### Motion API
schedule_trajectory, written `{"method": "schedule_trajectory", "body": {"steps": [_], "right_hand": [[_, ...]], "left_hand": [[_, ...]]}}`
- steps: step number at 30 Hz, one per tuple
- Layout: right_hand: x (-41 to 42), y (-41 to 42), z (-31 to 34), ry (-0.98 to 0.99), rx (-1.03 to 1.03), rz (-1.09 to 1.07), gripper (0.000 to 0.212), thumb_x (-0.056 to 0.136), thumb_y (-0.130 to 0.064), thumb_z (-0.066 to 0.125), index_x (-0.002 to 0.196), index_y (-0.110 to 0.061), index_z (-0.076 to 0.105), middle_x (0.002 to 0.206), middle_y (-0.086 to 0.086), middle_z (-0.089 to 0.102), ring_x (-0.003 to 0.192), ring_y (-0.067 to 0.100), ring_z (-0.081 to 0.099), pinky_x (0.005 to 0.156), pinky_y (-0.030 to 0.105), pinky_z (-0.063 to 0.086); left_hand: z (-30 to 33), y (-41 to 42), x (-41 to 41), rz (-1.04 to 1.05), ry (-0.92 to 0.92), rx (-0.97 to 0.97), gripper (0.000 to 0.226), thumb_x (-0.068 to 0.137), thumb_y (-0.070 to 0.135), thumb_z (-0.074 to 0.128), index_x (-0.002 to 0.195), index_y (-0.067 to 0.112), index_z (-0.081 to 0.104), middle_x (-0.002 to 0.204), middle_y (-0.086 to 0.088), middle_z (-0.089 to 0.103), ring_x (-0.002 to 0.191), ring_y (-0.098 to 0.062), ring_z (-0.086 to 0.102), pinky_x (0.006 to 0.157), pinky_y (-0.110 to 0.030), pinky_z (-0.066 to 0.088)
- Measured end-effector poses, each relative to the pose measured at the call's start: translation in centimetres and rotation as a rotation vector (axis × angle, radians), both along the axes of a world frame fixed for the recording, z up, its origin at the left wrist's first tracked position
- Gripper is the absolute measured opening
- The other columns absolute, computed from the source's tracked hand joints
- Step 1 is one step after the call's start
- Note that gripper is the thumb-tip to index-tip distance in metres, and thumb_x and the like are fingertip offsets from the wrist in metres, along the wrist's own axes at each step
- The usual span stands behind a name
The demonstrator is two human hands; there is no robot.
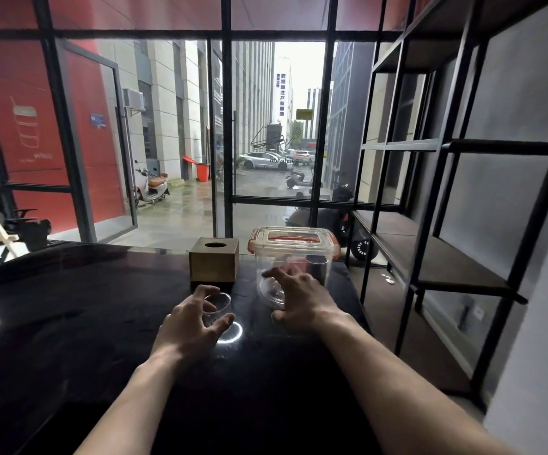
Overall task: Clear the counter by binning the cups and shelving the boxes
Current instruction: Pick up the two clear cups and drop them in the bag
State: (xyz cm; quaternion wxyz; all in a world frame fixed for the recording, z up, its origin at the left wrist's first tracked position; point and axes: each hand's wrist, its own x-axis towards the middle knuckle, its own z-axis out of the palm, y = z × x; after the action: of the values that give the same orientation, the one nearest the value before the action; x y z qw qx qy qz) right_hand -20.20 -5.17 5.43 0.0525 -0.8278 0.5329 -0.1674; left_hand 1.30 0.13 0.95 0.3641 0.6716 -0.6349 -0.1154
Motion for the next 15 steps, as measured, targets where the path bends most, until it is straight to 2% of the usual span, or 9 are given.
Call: {"method": "schedule_trajectory", "body": {"steps": [4, 10, 12, 15], "right_hand": [[-3.7, 0.9, 2.3, -0.025, -0.041, -0.080, 0.078, 0.075, -0.027, 0.076, 0.143, -0.042, 0.040, 0.140, 0.008, 0.049, 0.121, 0.036, 0.057, 0.096, 0.048, 0.054], [-12.5, 2.9, 3.5, -0.024, -0.104, -0.201, 0.076, 0.073, -0.024, 0.069, 0.141, -0.043, 0.042, 0.131, 0.008, 0.052, 0.115, 0.033, 0.060, 0.086, 0.034, 0.049], [-16.0, 3.9, 3.6, -0.041, -0.107, -0.243, 0.075, 0.072, -0.023, 0.067, 0.140, -0.044, 0.043, 0.126, 0.006, 0.054, 0.113, 0.031, 0.062, 0.089, 0.035, 0.052], [-21.8, 5.1, 3.5, -0.059, -0.106, -0.284, 0.073, 0.070, -0.025, 0.068, 0.136, -0.045, 0.042, 0.125, 0.007, 0.054, 0.110, 0.032, 0.063, 0.093, 0.043, 0.056]], "left_hand": [[1.3, -1.1, -3.0, -0.076, 0.000, -0.036, 0.058, 0.079, 0.051, 0.075, 0.131, 0.037, 0.051, 0.113, 0.004, 0.073, 0.095, -0.018, 0.071, 0.083, -0.037, 0.054], [2.9, -1.7, -10.9, -0.189, 0.024, -0.089, 0.058, 0.079, 0.049, 0.075, 0.130, 0.037, 0.050, 0.115, 0.005, 0.074, 0.097, -0.017, 0.073, 0.086, -0.041, 0.058], [3.2, -1.5, -14.4, -0.216, 0.008, -0.098, 0.054, 0.080, 0.048, 0.075, 0.128, 0.038, 0.052, 0.113, 0.008, 0.074, 0.093, -0.016, 0.072, 0.086, -0.038, 0.056], [3.3, -1.3, -20.2, -0.264, 0.015, -0.119, 0.053, 0.081, 0.043, 0.077, 0.129, 0.035, 0.054, 0.114, 0.007, 0.072, 0.089, -0.012, 0.069, 0.080, -0.031, 0.053]]}}
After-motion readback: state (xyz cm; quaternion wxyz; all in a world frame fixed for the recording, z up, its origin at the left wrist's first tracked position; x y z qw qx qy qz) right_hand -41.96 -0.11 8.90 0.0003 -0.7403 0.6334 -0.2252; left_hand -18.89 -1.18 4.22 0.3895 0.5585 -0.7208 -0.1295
